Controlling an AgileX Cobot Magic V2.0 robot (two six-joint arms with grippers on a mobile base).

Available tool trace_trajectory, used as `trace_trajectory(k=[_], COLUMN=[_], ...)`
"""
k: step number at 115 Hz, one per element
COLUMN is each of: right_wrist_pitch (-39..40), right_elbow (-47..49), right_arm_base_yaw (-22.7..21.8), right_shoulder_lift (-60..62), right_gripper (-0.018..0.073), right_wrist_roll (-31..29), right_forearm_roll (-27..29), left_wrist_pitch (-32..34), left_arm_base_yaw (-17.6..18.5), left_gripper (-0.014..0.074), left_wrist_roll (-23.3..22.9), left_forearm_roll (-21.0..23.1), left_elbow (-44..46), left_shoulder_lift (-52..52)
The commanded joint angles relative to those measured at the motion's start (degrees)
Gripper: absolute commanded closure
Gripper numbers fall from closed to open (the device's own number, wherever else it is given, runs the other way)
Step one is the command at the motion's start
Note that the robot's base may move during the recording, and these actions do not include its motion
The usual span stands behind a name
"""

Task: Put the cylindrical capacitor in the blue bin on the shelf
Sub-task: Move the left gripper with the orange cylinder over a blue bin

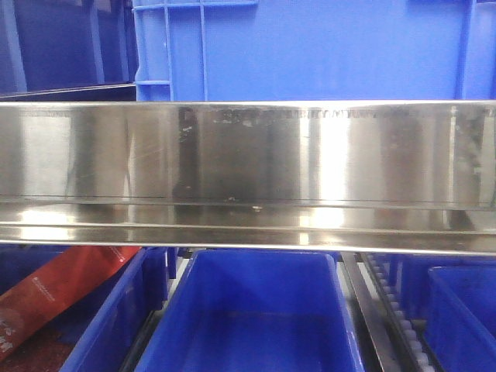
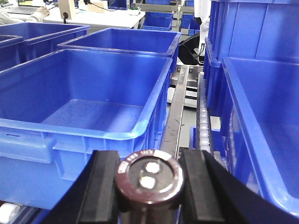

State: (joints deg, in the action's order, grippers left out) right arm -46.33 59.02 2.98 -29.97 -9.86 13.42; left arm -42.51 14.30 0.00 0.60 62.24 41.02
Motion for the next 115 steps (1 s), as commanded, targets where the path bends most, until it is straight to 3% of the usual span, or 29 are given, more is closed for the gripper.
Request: trace_trajectory(k=[1, 55, 106, 115], right_wrist_pitch=[1.75, 1.75, 1.75, 1.75], right_elbow=[0.26, 0.26, 0.26, 0.26], right_arm_base_yaw=[0.02, 0.02, 0.02, 0.02], right_shoulder_lift=[0.4, 0.4, 0.4, 0.4], right_gripper=[0.0721, 0.0721, 0.0721, 0.0721], right_wrist_roll=[-0.26, -0.26, -0.26, -0.26], right_forearm_roll=[-0.1, -0.1, -0.1, -0.1], left_wrist_pitch=[1.51, 2.2, 9.53, 8.01], left_arm_base_yaw=[0.17, 0.17, 0.3, 0.78], left_gripper=[0.0707, 0.0707, 0.0707, 0.0707], left_wrist_roll=[0.0, 0.0, 0.0, 2.63], left_forearm_roll=[0.19, 0.19, -1.15, -0.6], left_elbow=[0.15, 0.15, 0.63, 2.54], left_shoulder_lift=[-0.02, -0.02, 0.64, 3.24])
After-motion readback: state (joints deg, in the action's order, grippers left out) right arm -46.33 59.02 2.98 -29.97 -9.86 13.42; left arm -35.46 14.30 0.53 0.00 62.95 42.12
